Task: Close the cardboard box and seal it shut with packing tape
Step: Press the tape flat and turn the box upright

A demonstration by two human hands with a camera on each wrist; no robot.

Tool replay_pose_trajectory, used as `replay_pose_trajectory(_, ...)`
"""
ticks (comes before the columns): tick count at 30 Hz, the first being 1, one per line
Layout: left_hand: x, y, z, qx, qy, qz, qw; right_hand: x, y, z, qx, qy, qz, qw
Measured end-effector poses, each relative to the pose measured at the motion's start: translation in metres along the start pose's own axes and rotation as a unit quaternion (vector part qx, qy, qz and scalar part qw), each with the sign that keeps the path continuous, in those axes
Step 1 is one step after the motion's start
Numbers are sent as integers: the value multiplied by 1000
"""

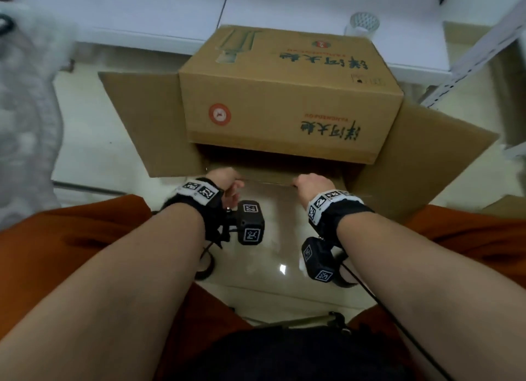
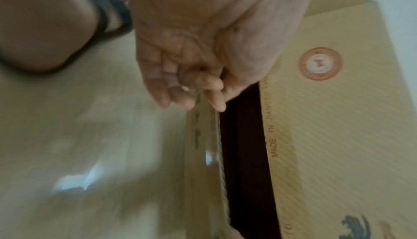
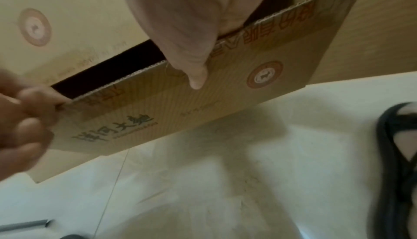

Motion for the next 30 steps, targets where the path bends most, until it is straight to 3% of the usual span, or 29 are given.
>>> replay_pose_trajectory(2, 14, 21, -32, -74, 84, 153, 982, 9, -1, -4, 14, -7, -13, 1000)
replay_pose_trajectory(4, 18, 42, -61, -203, 155, 305, 918, 15, -1, -6, 23, -14, -6, 1000)
replay_pose_trajectory(6, 10, 50, -84, -272, 117, 373, 879, 24, -2, -12, 33, 2, 5, 999)
replay_pose_trajectory(9, -6, 43, -96, -270, 83, 484, 828, 39, -2, -22, 46, 23, 14, 999)
replay_pose_trajectory(11, -14, 35, -92, -268, 128, 566, 769, 50, -2, -29, 53, 25, 7, 998)
replay_pose_trajectory(13, -20, 34, -89, -277, 186, 591, 735, 59, -2, -34, 59, 21, 1, 998)
replay_pose_trajectory(16, -20, 39, -105, -287, 236, 570, 733, 74, -2, -42, 72, 18, -16, 997)
replay_pose_trajectory(20, -15, 52, -125, -297, 224, 572, 731, 93, -5, -53, 74, 3, -34, 997)
replay_pose_trajectory(25, -14, 59, -149, -301, 207, 606, 707, 117, -15, -67, 79, -31, -96, 992)
replay_pose_trajectory(30, -14, 73, -176, -288, 186, 634, 693, 142, -25, -78, 86, -12, -102, 991)
Point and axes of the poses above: each hand's wrist, its own z-axis towards the middle knuckle, its own x-axis out of the back of the hand, y = z × x, the point moved 3 cm from there along z, towards the middle knuckle, and after that the axes turned 13 degrees about x, right-handed, at the moved point
